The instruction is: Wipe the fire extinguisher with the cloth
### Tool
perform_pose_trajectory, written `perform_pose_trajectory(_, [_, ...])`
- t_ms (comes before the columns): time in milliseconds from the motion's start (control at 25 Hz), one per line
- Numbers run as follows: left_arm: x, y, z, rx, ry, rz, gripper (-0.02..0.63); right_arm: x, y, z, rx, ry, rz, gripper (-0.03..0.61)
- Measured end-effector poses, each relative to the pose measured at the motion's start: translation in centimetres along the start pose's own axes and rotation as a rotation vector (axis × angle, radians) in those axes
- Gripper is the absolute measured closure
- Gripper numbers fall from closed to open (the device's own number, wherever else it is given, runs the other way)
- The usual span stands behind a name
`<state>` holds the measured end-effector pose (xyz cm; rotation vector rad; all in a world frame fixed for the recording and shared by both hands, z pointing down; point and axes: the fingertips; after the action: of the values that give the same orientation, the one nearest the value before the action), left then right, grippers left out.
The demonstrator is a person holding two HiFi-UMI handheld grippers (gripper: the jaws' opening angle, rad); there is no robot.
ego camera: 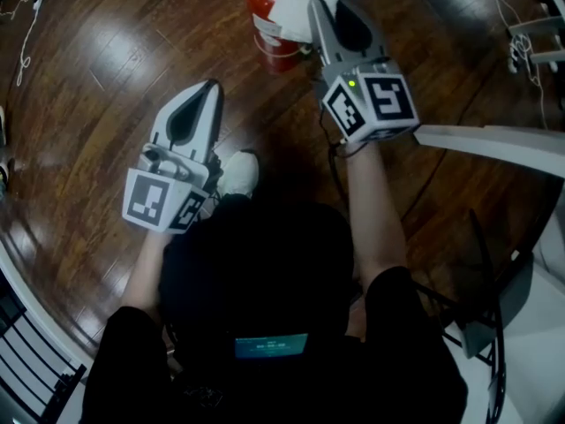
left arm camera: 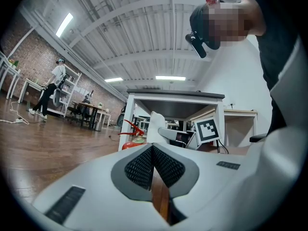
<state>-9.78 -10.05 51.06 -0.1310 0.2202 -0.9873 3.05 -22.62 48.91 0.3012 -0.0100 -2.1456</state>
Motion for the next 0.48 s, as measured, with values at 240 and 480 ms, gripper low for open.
perform_pose_trajectory(240, [-0.5, -0.4, -0.1, -0.006, 0.005, -0.012, 0.615, 1.4, -0.9, 7.0, -0.112, -0.148, 0.064, 0.482])
perform_pose_trajectory(480, [-0.6, -0.8, -0.3, -0.013, 0.015, -0.022, 0.615, -1.7, 0.3, 15.9, 0.009, -0.298, 0.094, 0.483])
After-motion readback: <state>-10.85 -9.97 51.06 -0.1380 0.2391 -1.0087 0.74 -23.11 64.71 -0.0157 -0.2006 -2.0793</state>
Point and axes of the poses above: the fingertips, and each gripper's own axes: x forward along the fingers, y to its right, z out of its underside, and after that the axes turned 9 degrees about y, right-handed
